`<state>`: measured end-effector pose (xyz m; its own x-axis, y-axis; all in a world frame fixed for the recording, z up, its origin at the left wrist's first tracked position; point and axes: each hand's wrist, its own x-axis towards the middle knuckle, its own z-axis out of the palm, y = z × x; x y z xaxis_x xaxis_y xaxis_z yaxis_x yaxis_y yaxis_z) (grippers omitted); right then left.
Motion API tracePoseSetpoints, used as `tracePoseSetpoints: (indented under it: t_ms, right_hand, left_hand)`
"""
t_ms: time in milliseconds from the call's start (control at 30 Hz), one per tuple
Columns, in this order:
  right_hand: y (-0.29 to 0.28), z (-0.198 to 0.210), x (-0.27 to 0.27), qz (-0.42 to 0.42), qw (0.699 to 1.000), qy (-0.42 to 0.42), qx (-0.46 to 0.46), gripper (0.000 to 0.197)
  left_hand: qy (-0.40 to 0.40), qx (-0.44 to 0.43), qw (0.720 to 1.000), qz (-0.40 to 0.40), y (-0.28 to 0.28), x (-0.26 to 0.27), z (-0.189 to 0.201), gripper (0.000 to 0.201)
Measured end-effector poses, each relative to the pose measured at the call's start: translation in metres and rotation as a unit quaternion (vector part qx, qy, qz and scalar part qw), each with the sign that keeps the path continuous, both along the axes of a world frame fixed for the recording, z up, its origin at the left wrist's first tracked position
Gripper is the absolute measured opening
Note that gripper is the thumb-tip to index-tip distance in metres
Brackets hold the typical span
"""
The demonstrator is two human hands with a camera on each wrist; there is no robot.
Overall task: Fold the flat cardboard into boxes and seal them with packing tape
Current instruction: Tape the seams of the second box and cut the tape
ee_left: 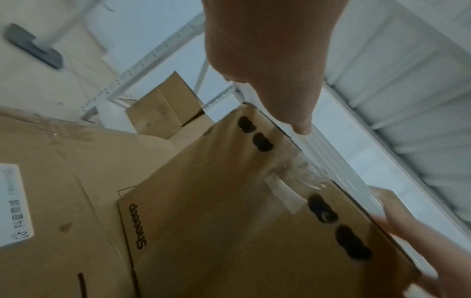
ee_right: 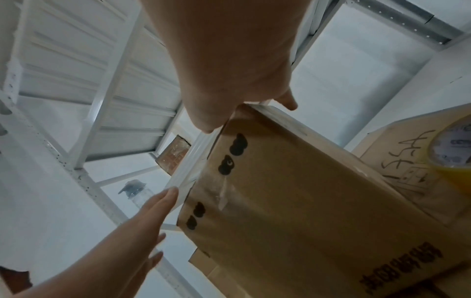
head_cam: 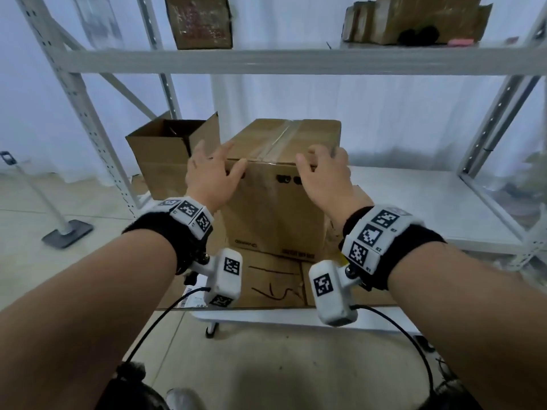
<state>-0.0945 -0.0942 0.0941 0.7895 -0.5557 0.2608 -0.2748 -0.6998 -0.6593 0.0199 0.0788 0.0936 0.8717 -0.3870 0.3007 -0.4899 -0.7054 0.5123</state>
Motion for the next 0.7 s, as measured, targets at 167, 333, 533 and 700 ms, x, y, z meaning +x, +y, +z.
tracePoseSetpoints:
  t_ms: [167, 333, 533, 700]
  right_hand:
    - [-0.011, 0.002, 0.009, 0.027, 0.997, -0.044, 0.057, 0.044]
    - [-0.024, 0.009, 0.006, 0.016, 0.997, -0.068, 0.046, 0.035]
    - [-0.035, 0.010, 0.001, 0.010, 0.995, -0.093, 0.044, 0.053]
    - [-0.037, 0.002, -0.004, 0.014, 1.000, -0.020, -0.013, 0.058]
  left_hand:
    - [0.132, -0.134, 0.981, -0.055, 0.000, 0.016, -0.012, 0.078]
    - [0.145, -0.138, 0.979, -0.028, -0.011, 0.017, -0.010, 0.092]
    - [0.051, -0.060, 0.997, 0.002, -0.022, -0.009, -0.005, 0.072]
    - [-0.001, 0.038, 0.999, -0.007, -0.017, -0.021, -0.012, 0.074]
